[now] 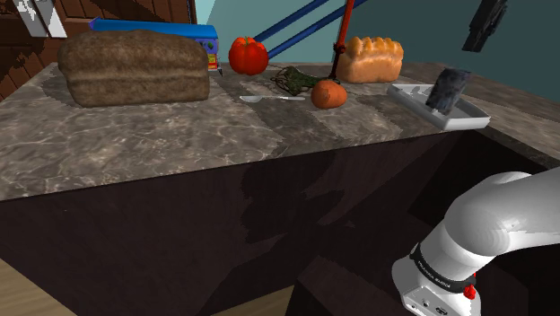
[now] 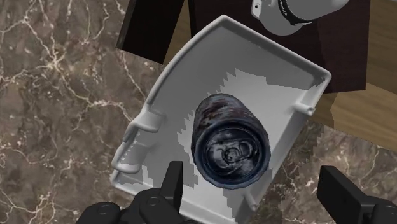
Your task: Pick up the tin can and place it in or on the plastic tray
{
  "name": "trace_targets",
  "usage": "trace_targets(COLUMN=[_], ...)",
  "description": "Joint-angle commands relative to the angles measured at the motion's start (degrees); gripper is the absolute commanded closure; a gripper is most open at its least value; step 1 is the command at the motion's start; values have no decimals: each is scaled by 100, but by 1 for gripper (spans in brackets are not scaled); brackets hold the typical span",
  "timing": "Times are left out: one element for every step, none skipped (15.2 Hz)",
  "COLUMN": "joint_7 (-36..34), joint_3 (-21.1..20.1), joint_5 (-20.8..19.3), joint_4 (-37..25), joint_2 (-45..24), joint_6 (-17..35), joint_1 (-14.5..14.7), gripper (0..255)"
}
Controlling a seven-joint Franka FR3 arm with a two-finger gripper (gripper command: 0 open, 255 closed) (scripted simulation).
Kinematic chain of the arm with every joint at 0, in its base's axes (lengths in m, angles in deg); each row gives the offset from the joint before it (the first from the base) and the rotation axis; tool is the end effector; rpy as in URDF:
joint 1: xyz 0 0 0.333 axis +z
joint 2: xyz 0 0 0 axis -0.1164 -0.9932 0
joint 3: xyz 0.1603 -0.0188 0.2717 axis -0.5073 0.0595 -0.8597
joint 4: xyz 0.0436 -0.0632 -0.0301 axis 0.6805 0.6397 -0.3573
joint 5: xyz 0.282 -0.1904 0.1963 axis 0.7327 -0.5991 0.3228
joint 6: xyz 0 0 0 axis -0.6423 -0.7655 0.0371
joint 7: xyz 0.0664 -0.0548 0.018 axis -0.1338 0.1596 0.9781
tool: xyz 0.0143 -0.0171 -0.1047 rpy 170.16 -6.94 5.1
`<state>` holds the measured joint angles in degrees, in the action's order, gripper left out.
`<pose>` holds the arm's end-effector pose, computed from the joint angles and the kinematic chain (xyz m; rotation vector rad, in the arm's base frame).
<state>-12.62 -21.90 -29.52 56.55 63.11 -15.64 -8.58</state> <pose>0.2146 -0.2717 0.7126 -3.0398 0.1470 0.0905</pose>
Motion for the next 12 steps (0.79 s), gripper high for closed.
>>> trace_targets(joint_7=[0, 0, 0, 0, 40, 85, 135, 180, 180, 179, 180, 180], joint_3=[0, 0, 0, 0, 19, 44, 77, 108, 108, 107, 107, 107], joint_5=[0, 0, 0, 0, 27, 55, 85, 110, 111, 110, 110, 111], joint_4=[0, 0, 0, 0, -322, -657, -1007, -1296, -1296, -1294, -1296, -1296], joint_2=[0, 0, 0, 0, -145, -299, -465, -604, -604, -603, -604, -604], joint_6=[0, 0, 0, 0, -179, -362, -551, -705, -705, -704, -705, -705], joint_1=[0, 0, 0, 0, 25, 50, 75, 94, 94, 94, 94, 94], gripper=[0, 0, 0, 0, 0, 0, 0, 0, 0, 0, 0, 0])
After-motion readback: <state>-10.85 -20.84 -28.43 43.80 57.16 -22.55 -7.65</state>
